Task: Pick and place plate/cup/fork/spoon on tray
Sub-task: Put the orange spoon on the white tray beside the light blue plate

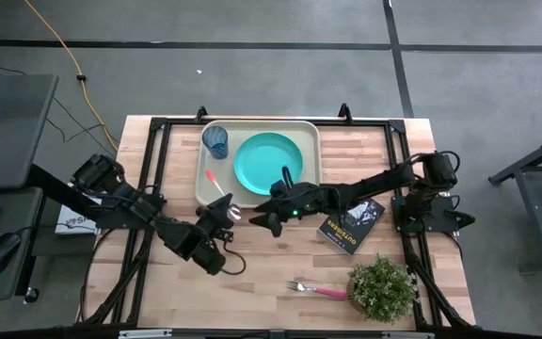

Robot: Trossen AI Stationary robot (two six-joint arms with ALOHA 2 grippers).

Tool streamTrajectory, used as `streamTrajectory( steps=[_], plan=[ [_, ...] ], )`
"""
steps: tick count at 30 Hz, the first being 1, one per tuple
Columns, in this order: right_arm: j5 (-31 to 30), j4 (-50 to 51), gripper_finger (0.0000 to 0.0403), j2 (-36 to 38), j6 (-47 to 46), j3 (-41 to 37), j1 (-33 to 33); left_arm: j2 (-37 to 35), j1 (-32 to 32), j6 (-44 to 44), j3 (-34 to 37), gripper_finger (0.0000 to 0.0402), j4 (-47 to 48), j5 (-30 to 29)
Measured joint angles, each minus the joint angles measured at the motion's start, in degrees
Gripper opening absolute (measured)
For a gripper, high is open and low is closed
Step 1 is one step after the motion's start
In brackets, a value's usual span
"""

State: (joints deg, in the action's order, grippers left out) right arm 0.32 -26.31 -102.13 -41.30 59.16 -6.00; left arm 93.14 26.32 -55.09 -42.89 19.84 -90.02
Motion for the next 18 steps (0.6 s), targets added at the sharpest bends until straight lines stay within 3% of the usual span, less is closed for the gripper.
streamTrajectory(
  steps=[9, 18],
  plan=[
    [-1.54, -0.20, 0.0261, -0.33, -0.03, 0.00, 0.47, 0.00, -4.76, -0.15, 0.00, 0.0000, -2.49, 0.00],
    [0.62, 1.15, 0.0236, -0.33, 0.17, 0.00, 3.12, -0.02, -8.36, -12.35, -0.01, 0.0000, -24.22, 8.38]
  ],
)
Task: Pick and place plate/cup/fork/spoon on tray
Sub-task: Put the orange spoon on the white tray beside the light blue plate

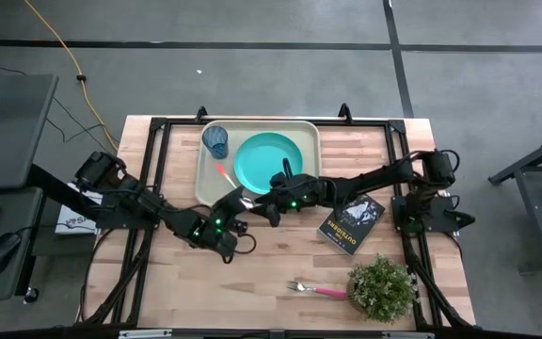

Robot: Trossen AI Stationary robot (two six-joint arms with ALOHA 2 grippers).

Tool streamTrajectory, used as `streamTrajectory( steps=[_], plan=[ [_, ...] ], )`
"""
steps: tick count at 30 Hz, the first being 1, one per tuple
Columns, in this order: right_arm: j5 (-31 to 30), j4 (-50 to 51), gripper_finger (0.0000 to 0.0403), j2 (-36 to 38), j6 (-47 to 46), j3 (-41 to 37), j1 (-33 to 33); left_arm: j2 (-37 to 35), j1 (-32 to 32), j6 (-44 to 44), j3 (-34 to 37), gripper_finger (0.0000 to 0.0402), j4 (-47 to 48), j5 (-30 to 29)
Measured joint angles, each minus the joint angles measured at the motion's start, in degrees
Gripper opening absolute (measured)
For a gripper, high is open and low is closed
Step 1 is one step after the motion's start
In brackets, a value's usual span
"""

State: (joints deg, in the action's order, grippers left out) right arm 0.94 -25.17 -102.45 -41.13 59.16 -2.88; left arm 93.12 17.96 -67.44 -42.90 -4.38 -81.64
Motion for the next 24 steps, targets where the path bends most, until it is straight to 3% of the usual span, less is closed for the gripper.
streamTrajectory(
  steps=[12, 24],
  plan=[
    [1.03, 0.64, 0.0224, 0.00, 1.08, 0.00, 0.58, -0.01, -1.15, -7.76, -0.01, 0.0000, -12.44, 5.39],
    [-0.24, 0.49, 0.0112, 0.00, 1.06, 0.00, 0.57, 0.12, -1.14, -6.91, -0.02, 0.0000, -11.99, 5.89]
  ],
)
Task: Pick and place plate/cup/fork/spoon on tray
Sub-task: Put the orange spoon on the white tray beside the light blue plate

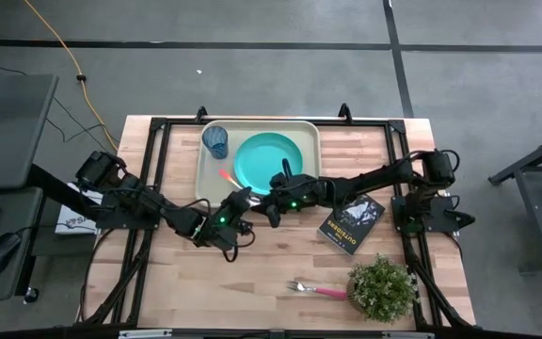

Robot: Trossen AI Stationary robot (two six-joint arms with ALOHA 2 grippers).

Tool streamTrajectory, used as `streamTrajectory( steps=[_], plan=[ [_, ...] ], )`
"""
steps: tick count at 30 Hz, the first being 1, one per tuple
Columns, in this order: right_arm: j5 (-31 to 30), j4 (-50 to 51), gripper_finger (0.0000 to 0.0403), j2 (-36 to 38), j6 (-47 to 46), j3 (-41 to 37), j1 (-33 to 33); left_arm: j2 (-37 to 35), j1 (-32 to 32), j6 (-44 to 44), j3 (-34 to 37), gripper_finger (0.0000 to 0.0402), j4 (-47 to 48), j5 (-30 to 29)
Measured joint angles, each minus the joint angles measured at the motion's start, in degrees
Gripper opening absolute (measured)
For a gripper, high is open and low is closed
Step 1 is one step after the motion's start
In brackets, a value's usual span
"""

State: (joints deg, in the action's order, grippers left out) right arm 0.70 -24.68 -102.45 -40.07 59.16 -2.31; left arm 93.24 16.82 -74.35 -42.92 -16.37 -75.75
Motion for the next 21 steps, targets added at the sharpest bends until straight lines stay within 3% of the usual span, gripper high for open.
streamTrajectory(
  steps=[13, 21],
  plan=[
    [0.32, 2.25, 0.0101, -0.24, -0.57, -0.20, -0.05, 6.09, 0.00, -2.28, -0.10, 0.0000, -6.09, -0.51],
    [-1.25, 3.83, 0.0036, -0.09, -0.11, -0.20, -0.08, 6.18, -0.05, -2.90, -0.01, 0.0000, -8.38, 0.31]
  ],
)
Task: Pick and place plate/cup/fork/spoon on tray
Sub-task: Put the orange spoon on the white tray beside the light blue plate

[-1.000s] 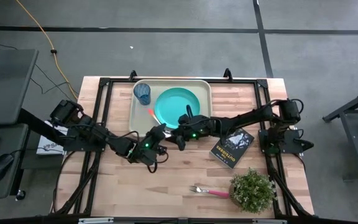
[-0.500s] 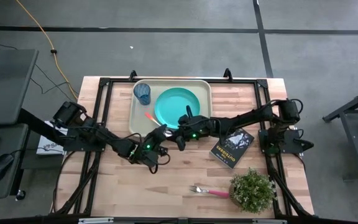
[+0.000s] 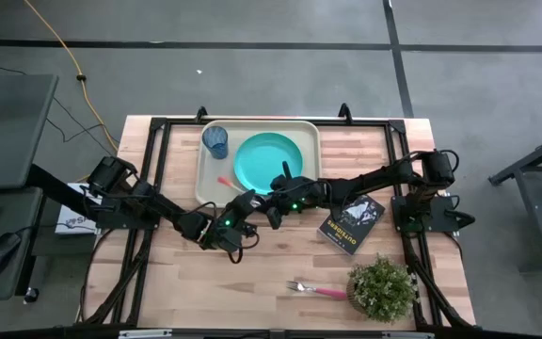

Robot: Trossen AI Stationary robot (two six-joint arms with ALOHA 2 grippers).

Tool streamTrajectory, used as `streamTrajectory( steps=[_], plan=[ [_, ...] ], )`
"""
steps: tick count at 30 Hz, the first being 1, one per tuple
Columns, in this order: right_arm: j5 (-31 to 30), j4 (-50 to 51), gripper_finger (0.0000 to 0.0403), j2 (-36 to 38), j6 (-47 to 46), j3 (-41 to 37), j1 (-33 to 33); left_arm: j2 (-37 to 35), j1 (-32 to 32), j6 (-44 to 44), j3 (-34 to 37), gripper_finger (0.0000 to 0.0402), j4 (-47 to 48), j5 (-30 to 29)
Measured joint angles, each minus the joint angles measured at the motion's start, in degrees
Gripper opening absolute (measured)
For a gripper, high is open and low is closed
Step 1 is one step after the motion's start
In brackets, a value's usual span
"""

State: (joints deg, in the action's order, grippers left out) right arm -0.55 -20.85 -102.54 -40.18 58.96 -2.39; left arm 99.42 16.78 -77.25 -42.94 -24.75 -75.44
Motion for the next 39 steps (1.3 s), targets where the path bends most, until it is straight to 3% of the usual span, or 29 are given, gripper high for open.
streamTrajectory(
  steps=[3, 14, 30, 39],
  plan=[
    [-0.58, 0.93, 0.0009, 0.00, 1.16, 0.00, 0.15, -0.04, 0.03, 0.19, 0.04, 0.0001, -0.16, -0.77],
    [-1.21, 2.70, 0.0002, 0.00, 2.91, 0.00, 0.12, -0.02, 0.05, 2.32, 0.04, 0.0007, -0.32, -0.18],
    [-5.56, 9.58, 0.0000, 4.26, 7.49, 0.35, 2.09, 0.04, -1.90, 8.28, -0.07, 0.0153, -2.42, 0.11],
    [-12.74, 17.52, 0.0000, 7.89, 8.90, 0.37, 2.50, 0.07, -1.64, 8.04, -0.13, 0.0191, -2.77, 0.02]
  ],
)
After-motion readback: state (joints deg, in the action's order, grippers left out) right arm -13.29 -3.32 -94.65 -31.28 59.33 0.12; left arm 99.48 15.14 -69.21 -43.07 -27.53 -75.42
